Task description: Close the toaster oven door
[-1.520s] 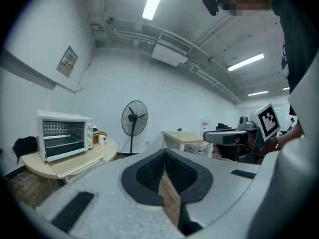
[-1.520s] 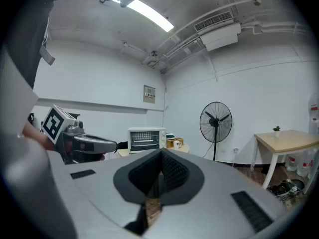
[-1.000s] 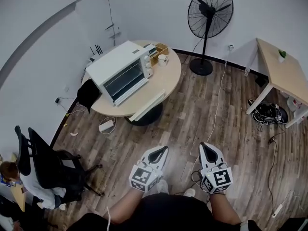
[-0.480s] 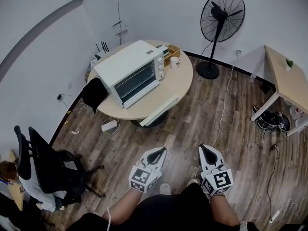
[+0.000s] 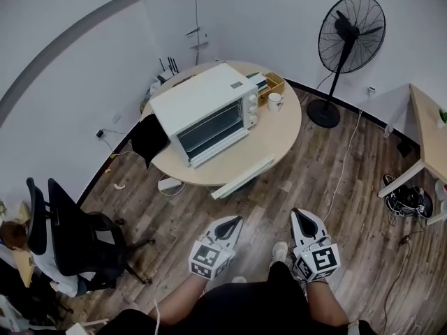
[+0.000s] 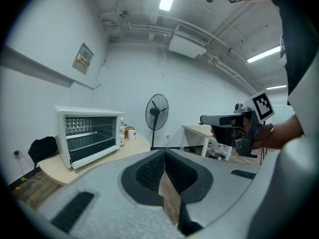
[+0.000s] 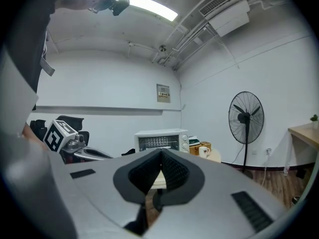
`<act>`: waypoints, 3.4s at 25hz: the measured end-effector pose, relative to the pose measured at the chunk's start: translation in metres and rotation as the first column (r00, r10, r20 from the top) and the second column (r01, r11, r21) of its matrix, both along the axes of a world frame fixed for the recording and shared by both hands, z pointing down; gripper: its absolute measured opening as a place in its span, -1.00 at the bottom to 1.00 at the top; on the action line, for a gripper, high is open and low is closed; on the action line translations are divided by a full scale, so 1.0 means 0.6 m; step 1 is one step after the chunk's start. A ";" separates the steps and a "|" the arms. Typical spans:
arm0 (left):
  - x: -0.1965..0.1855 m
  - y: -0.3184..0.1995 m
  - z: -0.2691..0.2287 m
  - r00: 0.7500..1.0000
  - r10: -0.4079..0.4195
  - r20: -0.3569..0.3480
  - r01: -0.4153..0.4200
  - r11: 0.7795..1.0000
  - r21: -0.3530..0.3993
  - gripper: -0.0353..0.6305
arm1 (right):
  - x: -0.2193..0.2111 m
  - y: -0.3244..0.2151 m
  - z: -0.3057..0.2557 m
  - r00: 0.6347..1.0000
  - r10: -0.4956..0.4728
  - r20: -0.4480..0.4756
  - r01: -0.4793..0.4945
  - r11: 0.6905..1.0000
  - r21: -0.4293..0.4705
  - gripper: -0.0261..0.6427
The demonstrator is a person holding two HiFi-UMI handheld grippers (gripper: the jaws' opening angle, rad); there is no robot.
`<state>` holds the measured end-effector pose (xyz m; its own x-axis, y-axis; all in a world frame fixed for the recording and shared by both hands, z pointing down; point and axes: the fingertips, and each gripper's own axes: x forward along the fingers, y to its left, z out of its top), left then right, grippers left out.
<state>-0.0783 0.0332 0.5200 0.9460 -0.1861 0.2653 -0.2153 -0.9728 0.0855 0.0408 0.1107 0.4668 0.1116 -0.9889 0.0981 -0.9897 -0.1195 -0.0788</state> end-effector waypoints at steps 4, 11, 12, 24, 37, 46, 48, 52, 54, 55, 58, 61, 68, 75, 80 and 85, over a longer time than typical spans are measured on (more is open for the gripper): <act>0.042 -0.045 0.009 0.997 -0.077 0.018 0.077 0.997 0.008 -0.88 | 0.051 -0.064 -0.002 0.996 -0.088 -0.022 0.088 0.996 -0.002 -0.93; 0.114 -0.105 0.010 0.975 -0.216 0.046 0.214 0.976 0.038 -0.88 | 0.135 -0.147 -0.006 0.969 -0.241 -0.049 0.241 0.970 -0.019 -0.93; 0.120 -0.115 0.008 0.968 -0.245 0.047 0.243 0.969 0.053 -0.88 | 0.146 -0.156 -0.004 0.964 -0.261 -0.049 0.261 0.965 -0.020 -0.93; 0.098 -0.213 0.000 0.836 -0.543 0.080 0.533 0.838 0.120 -0.88 | 0.207 -0.249 0.022 0.886 -0.463 -0.036 0.463 0.886 -0.019 -0.93; 0.039 -0.256 0.054 0.780 -0.609 0.142 0.594 0.793 0.137 -0.88 | 0.113 -0.348 0.030 0.808 -0.587 -0.055 0.585 0.809 -0.057 -0.93; 0.014 -0.263 0.146 0.756 -0.524 0.392 0.454 0.852 0.261 -0.66 | 0.081 -0.388 0.046 0.791 -0.609 -0.058 0.604 0.792 -0.091 -0.93; 0.012 -0.264 0.169 0.735 -0.504 0.453 0.406 0.863 0.302 -0.61 | 0.080 -0.396 0.050 0.787 -0.614 -0.062 0.607 0.788 -0.100 -0.93; 0.005 -0.263 0.213 0.673 -0.478 0.564 0.297 0.874 0.385 -0.58 | 0.078 -0.407 0.063 0.784 -0.619 -0.050 0.611 0.783 -0.115 -0.93; 0.000 -0.266 0.229 0.651 -0.477 0.590 0.279 0.874 0.398 -0.55 | 0.076 -0.411 0.067 0.785 -0.618 -0.044 0.610 0.784 -0.117 -0.93; -0.003 -0.267 0.236 0.640 -0.478 0.601 0.274 0.873 0.403 -0.54 | 0.075 -0.413 0.067 0.786 -0.617 -0.042 0.609 0.784 -0.117 -0.93; -0.010 -0.269 0.261 0.598 -0.468 0.651 0.217 0.876 0.431 -0.53 | 0.067 -0.417 0.064 0.783 -0.621 -0.037 0.614 0.782 -0.110 -0.93; -0.014 -0.270 0.288 0.544 -0.450 0.708 0.116 0.876 0.468 -0.53 | 0.059 -0.420 0.058 0.777 -0.628 -0.040 0.622 0.776 -0.103 -0.93; -0.014 -0.280 0.324 0.446 -0.464 0.765 -0.068 0.835 0.546 -0.53 | 0.063 -0.420 0.047 0.782 -0.622 -0.046 0.616 0.781 -0.101 -0.93; -0.014 -0.286 0.339 0.405 -0.475 0.781 -0.123 0.818 0.561 -0.62 | 0.074 -0.416 0.044 0.793 -0.607 -0.048 0.601 0.793 -0.101 -0.93; -0.014 -0.287 0.333 0.396 -0.482 0.782 -0.136 0.811 0.569 -0.69 | 0.067 -0.416 0.043 0.789 -0.612 -0.053 0.606 0.789 -0.102 -0.93; -0.014 -0.289 0.311 0.390 -0.500 0.773 -0.143 0.796 0.588 -0.72 | 0.061 -0.417 0.041 0.788 -0.614 -0.047 0.608 0.788 -0.096 -0.93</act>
